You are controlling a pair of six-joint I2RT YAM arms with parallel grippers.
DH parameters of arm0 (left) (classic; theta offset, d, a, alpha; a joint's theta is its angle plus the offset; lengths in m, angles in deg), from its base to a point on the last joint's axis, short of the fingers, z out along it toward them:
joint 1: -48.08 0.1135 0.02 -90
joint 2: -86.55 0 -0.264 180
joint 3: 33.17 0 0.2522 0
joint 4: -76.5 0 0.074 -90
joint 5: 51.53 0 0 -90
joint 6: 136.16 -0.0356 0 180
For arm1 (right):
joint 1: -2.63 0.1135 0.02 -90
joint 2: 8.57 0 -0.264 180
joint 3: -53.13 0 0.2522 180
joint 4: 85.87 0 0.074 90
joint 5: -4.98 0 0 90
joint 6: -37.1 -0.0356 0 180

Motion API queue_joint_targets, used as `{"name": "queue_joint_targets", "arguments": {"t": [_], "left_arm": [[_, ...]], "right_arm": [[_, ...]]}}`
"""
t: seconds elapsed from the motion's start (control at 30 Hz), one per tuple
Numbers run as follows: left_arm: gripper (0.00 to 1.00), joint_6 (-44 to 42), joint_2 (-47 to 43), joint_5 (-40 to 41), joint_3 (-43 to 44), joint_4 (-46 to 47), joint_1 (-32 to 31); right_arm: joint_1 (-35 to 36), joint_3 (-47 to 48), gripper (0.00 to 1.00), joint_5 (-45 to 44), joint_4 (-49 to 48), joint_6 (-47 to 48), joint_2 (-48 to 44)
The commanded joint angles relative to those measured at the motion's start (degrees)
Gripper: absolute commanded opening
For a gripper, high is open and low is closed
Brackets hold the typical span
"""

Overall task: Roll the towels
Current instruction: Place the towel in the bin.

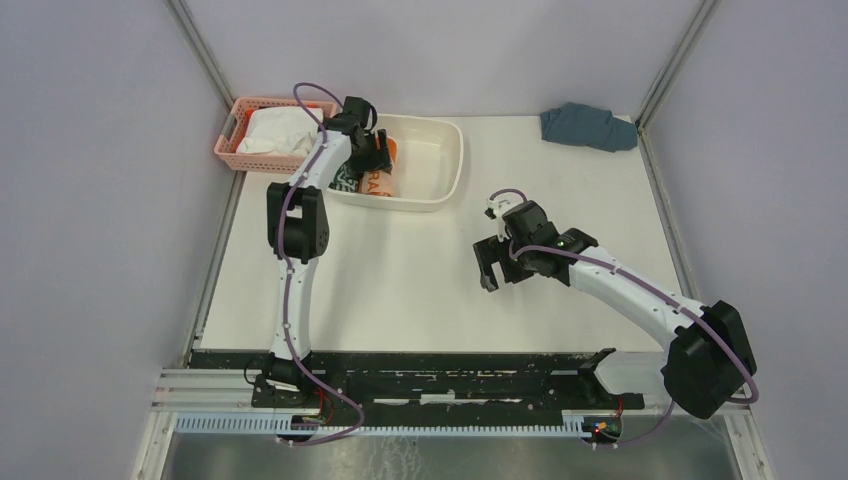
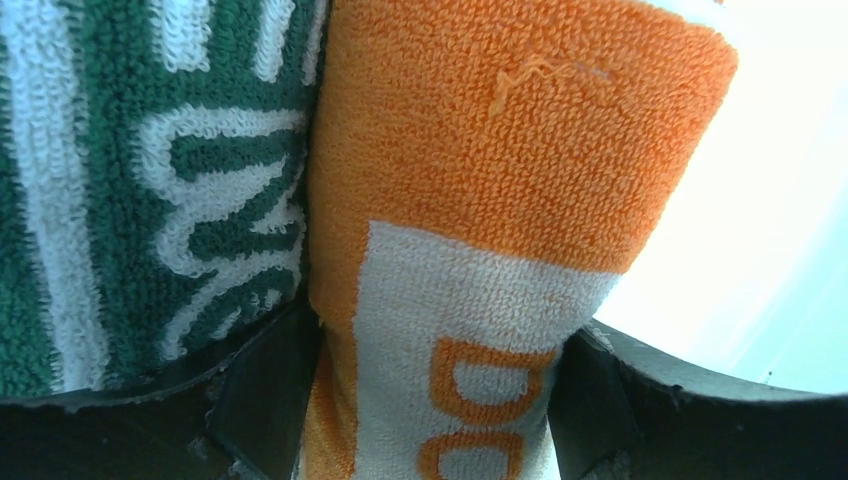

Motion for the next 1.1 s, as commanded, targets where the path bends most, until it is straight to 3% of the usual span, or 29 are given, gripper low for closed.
{"name": "queue_joint_targets", "arguments": {"t": [0.0,0.53,0.8,1.07], "left_arm": [[0.83,-1.04,-2.95,0.89,0.41,0.72,1.63],[0.86,0.59,-6.59,-1.76,0.41,2.35,1.86],[0.88,0.90,-12.76,-5.29,-0.38,1.99,1.95],[0.90,0.19,-29.79,-8.42,-15.85,4.44,1.86]], "right_arm": [[-0.28,0.51,1.00,0.00,-0.55,0.44,-1.98],[-0.54,1.61,1.00,-0.48,0.15,1.10,-2.68],[-1.15,2.56,1.00,-3.87,0.37,1.18,-4.49],[-3.22,6.24,1.00,-16.43,0.88,0.15,-9.19]]}}
